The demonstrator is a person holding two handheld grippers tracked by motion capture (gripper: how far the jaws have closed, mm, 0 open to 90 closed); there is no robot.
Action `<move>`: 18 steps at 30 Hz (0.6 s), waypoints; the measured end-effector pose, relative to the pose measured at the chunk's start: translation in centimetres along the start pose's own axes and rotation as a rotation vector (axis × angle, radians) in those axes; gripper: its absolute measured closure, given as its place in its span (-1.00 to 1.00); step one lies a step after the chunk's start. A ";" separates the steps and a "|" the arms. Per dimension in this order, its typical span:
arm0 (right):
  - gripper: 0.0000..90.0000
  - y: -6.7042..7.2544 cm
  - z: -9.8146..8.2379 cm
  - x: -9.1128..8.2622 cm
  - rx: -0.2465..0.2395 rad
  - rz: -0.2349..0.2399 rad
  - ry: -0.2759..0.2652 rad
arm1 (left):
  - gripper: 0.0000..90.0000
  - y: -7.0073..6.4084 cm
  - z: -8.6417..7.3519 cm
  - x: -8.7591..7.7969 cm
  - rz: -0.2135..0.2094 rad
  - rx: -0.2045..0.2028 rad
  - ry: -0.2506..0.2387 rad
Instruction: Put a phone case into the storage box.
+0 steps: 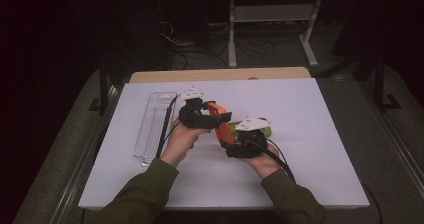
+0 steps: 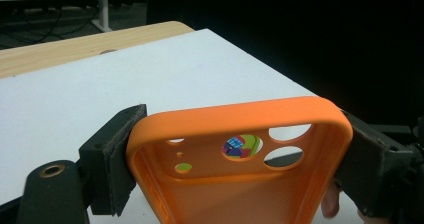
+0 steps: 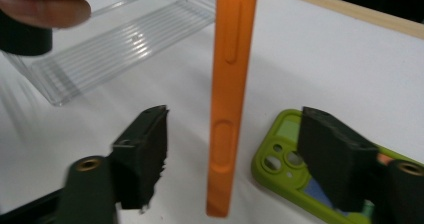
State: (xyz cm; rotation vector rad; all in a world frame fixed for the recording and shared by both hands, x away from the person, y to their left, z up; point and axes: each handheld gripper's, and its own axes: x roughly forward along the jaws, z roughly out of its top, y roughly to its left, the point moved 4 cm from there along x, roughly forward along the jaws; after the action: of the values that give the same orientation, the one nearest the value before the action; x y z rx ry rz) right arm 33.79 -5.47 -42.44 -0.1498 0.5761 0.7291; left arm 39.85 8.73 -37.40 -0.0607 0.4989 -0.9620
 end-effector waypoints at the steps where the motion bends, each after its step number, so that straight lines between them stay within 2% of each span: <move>1: -0.52 -0.1 -0.1 0.0 -0.009 0.004 0.008 | -0.65 0.0 0.0 0.0 0.001 -0.001 0.000; 3: -0.62 -0.1 -0.2 -0.2 -0.023 0.013 0.013 | -0.65 0.0 0.1 -0.1 0.001 0.004 0.001; 4: -0.69 -0.2 -0.3 -0.3 -0.040 0.033 0.012 | -0.65 0.0 0.1 -0.2 0.002 0.010 0.004; 7: -0.75 -0.6 -0.7 -0.5 -0.049 0.060 0.031 | -0.65 0.0 0.1 -0.2 0.004 0.006 0.003; 12: -0.96 -1.6 -1.2 -1.3 -0.064 0.064 0.035 | -0.65 0.0 0.1 -0.4 0.008 0.006 0.002; 15: -1.00 -2.4 -1.8 -2.1 -0.072 0.069 0.033 | -0.65 0.0 0.1 -0.3 0.010 0.008 0.001; 18: -1.00 -3.3 -2.3 -3.1 -0.063 0.062 0.001 | -0.65 0.0 0.1 -0.4 0.012 0.010 0.003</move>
State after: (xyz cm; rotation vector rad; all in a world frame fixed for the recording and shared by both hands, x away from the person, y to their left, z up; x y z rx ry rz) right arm 33.05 -10.48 -42.86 -0.1916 0.5607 0.8079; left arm 39.75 9.00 -37.16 -0.0473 0.4961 -0.9533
